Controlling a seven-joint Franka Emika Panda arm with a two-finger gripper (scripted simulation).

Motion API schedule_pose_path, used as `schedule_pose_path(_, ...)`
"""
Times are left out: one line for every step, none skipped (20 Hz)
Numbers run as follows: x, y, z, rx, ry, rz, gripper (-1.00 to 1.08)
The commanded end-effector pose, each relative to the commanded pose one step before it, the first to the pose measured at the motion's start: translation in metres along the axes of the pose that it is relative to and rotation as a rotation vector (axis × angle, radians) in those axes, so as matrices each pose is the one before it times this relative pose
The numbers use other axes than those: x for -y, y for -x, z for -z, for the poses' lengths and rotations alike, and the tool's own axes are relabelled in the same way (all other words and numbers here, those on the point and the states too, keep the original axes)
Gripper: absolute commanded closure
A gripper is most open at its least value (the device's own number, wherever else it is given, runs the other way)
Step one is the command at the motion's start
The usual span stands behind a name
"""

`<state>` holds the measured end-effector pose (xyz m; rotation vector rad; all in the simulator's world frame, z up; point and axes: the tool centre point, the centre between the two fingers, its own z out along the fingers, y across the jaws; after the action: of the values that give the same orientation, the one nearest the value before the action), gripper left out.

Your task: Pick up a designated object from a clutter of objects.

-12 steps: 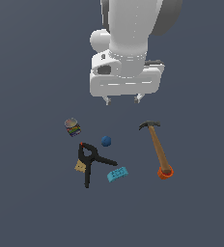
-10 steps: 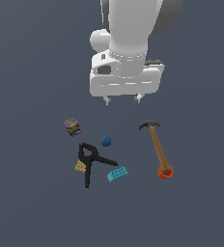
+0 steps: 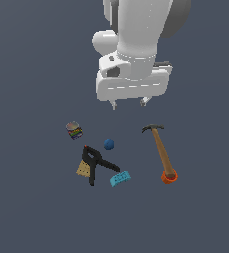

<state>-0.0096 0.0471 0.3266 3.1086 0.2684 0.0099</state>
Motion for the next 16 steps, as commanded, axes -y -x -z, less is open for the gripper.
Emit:
schedule_pose_path(0.00006,-0.00025,0.00005,-0.0007,0.00077,0.00224,-0.92)
schedule_pose_path(-0.0002,0.00007,-0.00034,0.0002,-0.00029,-0.00059,-0.92)
schedule_pose_path(-0.00038,-0.00011,-0.0008,0.00009,-0.00021,0.00065,-0.92)
schedule_pose_path(-0.00027,-0.00022,-0.00129,-0.00003,-0.00014,0.00207,-0.92)
schedule_pose_path(-0.00044,-0.00029,-0.00183,-0.00004,-0.0002,0.00275,-0.92)
schedule_pose_path(-0.00064,-0.00033,-0.0024,0.00001,-0.00034,0.00326,-0.92)
schedule_pose_path(-0.00081,-0.00037,-0.00296,0.00006,-0.00047,0.00382,-0.92)
schedule_pose_path(-0.00099,-0.00039,-0.0035,0.00009,-0.00058,0.00438,-0.92)
schedule_pose_path(-0.00115,-0.00041,-0.00403,0.00011,-0.00068,0.00498,-0.92)
schedule_pose_path(-0.00131,-0.00041,-0.00453,0.00011,-0.00074,0.0056,-0.92)
schedule_pose_path(-0.00143,-0.0004,-0.00506,0.00009,-0.00079,0.00639,-0.92)
schedule_pose_path(-0.00158,-0.00037,-0.00557,0.00008,-0.00084,0.00706,-0.92)
schedule_pose_path(-0.00174,-0.0003,-0.00609,0.00009,-0.00091,0.00767,-0.92)
schedule_pose_path(-0.00191,-0.00021,-0.00662,0.00009,-0.00098,0.00829,-0.92)
schedule_pose_path(-0.00205,-0.00009,-0.00714,0.00008,-0.00103,0.00894,-0.92)
schedule_pose_path(-0.0022,0.00006,-0.00767,0.00007,-0.00107,0.00961,-0.92)
